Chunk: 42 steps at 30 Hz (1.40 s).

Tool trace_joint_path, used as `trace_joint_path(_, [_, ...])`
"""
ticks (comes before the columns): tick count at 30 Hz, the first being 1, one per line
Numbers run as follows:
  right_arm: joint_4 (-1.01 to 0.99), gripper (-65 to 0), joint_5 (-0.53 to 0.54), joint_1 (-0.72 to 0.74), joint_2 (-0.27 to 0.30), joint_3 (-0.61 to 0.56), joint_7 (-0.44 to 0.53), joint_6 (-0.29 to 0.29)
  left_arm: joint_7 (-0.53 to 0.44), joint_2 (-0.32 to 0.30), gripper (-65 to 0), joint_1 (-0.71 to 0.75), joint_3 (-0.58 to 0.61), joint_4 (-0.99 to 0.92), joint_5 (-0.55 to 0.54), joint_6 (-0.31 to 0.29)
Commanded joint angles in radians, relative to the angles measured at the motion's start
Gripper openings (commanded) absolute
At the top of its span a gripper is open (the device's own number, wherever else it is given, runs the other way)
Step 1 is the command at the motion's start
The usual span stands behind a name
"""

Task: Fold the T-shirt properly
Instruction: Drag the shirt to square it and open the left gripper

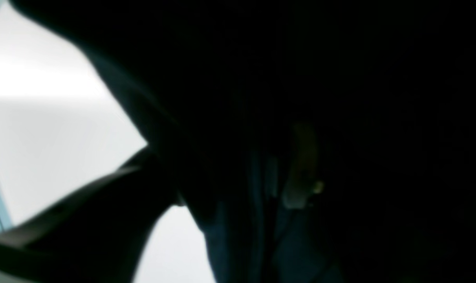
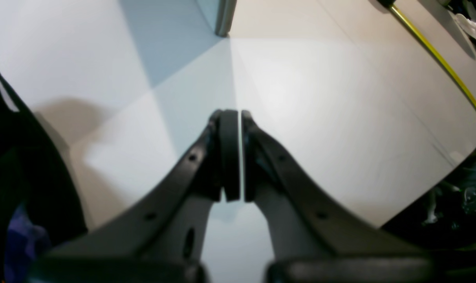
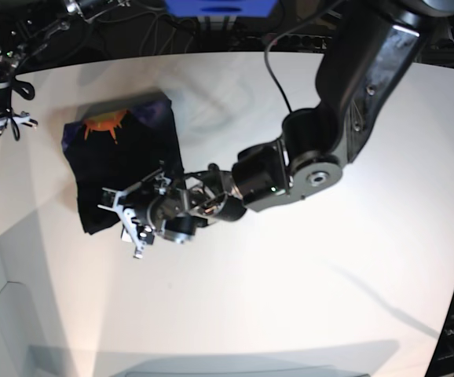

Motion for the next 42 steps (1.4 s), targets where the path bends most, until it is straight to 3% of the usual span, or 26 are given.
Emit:
trace_joint_path(1, [0.020, -65.0, 0.017, 0.006, 0.009, 0.000, 0.028, 0.000, 0.119, -0.021, -23.8, 0.002, 0.020, -0.016, 0.052, -0.089])
trace_joint_path(4, [0.020, -65.0, 0.017, 0.006, 0.009, 0.000, 0.028, 0.000, 0.119, -0.021, -22.2, -0.004, 0.015, -0.004, 0.055, -0.089])
trace_joint_path(7, [0.020, -65.0, 0.017, 0.004, 0.009, 0.000, 0.028, 0.000, 0.128, -0.021, -22.2, -0.025, -0.086, 0.065, 0.057, -0.089])
trace_joint_path(11, [0.020, -65.0, 0.017, 0.004, 0.009, 0.000, 0.028, 0.000, 0.130, -0.021, -22.2, -0.031, -0.126, 0.137, 0.057, -0.089])
trace_joint_path(18, [0.020, -65.0, 0.017, 0.004, 0.009, 0.000, 0.028, 0.000, 0.130, -0.021, -22.2, -0.031, -0.309, 0.159, 0.057, -0.089])
trace_joint_path(29, [0.015, -65.0, 0.017, 0.007, 0.009, 0.000, 0.028, 0.000, 0.130, -0.021, -22.2, 0.015, -0.672, 0.166, 0.044, -0.089])
trace_joint_path(33, [0.011, -65.0, 0.017, 0.010, 0.009, 0.000, 0.028, 0.000, 0.138, -0.021, -22.2, 0.078, -0.847, 0.260, 0.047, -0.089])
trace_joint_path(42, [-0.026, -65.0, 0.017, 0.003, 0.009, -0.071, 0.027, 0.000, 0.343, -0.097, -22.3, 0.259, -1.268, 0.623, 0.047, -0.089])
